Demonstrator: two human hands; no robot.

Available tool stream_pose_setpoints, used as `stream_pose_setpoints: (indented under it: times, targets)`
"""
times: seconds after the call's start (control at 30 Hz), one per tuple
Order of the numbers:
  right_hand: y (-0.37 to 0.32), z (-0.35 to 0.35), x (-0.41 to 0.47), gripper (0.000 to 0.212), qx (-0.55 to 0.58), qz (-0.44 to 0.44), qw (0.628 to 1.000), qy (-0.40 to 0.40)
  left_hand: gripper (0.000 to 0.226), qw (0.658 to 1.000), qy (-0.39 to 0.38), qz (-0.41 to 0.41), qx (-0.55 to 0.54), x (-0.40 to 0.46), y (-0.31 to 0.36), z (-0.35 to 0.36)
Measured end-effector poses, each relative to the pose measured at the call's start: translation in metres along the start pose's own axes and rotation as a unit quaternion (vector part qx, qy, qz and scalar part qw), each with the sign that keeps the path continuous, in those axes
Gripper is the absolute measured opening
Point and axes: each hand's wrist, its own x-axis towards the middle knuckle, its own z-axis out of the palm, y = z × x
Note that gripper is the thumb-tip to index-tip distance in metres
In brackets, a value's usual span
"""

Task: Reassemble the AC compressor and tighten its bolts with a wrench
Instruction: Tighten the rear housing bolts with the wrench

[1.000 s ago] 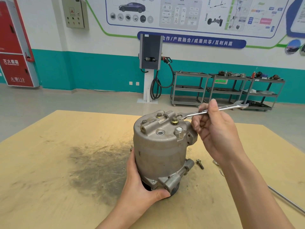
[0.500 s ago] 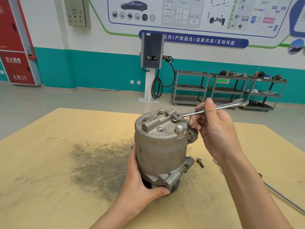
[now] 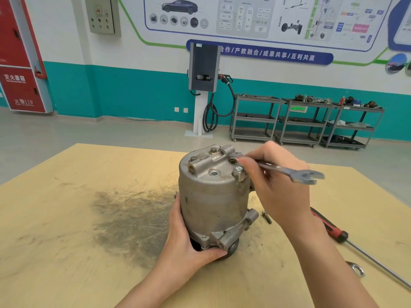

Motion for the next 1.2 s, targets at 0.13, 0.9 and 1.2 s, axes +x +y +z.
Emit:
stream_pose_setpoints:
  times: [0.13, 0.9, 1.2]
  targets:
    - [-0.01, -0.002, 0.004, 0.04, 0.044, -0.012, 0.998, 0.044, 0.124, 1.0, -0.005, 0.006, -0.003, 0.0, 0.0, -0.001]
    - [0.008, -0.006, 0.012, 0.037, 0.424, 0.394, 0.816, -0.006, 0.131, 0.999, -0.04, -0.001, -0.015, 0.008, -0.012, -0.009]
    - [0.011, -0.005, 0.012, 0.037, 0.443, 0.421, 0.792, 0.006, 0.13, 0.999, -0.044, -0.005, -0.016, 0.006, -0.009, -0.01]
